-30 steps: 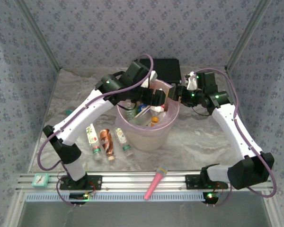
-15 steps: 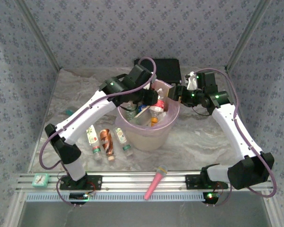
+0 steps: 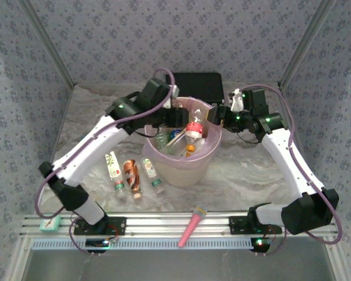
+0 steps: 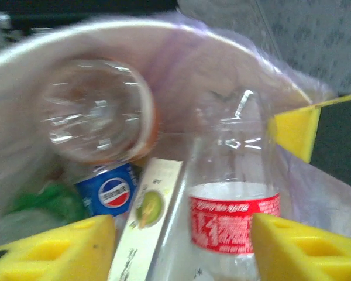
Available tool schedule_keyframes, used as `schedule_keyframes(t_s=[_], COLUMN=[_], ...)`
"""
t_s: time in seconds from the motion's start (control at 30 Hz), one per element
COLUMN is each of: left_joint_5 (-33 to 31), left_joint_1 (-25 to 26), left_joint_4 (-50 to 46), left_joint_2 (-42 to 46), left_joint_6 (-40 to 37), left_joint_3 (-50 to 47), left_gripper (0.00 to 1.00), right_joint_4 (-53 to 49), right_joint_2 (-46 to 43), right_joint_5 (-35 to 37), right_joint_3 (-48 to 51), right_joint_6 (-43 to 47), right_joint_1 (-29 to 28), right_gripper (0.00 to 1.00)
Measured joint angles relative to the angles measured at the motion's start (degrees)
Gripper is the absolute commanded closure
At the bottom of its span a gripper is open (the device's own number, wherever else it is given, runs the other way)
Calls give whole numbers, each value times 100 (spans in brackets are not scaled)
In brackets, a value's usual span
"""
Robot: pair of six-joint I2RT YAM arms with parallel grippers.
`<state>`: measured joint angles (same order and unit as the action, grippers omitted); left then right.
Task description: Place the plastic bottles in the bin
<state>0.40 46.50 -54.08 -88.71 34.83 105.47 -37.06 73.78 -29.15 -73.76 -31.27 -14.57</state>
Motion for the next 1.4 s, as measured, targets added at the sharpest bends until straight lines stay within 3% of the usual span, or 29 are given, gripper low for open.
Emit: schedule_keyframes(t_s=[0.07, 0.27, 0.47, 0.7, 0.97, 1.23, 1.4], left_joint_5=[-105, -461, -710, -750, -728, -710, -717], left_joint_1=[-210, -1368, -2245, -2815, -2927, -2927, -2966], left_joint_4=[-50, -190, -369, 20, 802, 1362, 1683], left_joint_2=[509, 2559, 3571, 3429, 3427, 3211, 2905], left_joint_6=[39, 348, 664, 798, 1338, 1567, 1578], left_joint_3=[-280, -2162, -4334, -5882, -7044, -7484, -7490], left_gripper=[17, 11, 7, 7, 13, 13, 21], right_joint_4=[2, 2, 2, -4, -59, -94, -118], right_joint_2=[0, 0, 2, 2, 2, 2, 2], right_joint_5=[0, 0, 0, 2, 26, 50, 79], right_joint_3=[0, 0, 0, 0, 0, 0, 0], right_joint_6=[15, 28, 81, 105, 127, 127, 127], right_joint_1=[0, -11, -11, -11, -9, -11, -11], right_gripper=[38, 38, 38, 38, 38, 38, 38])
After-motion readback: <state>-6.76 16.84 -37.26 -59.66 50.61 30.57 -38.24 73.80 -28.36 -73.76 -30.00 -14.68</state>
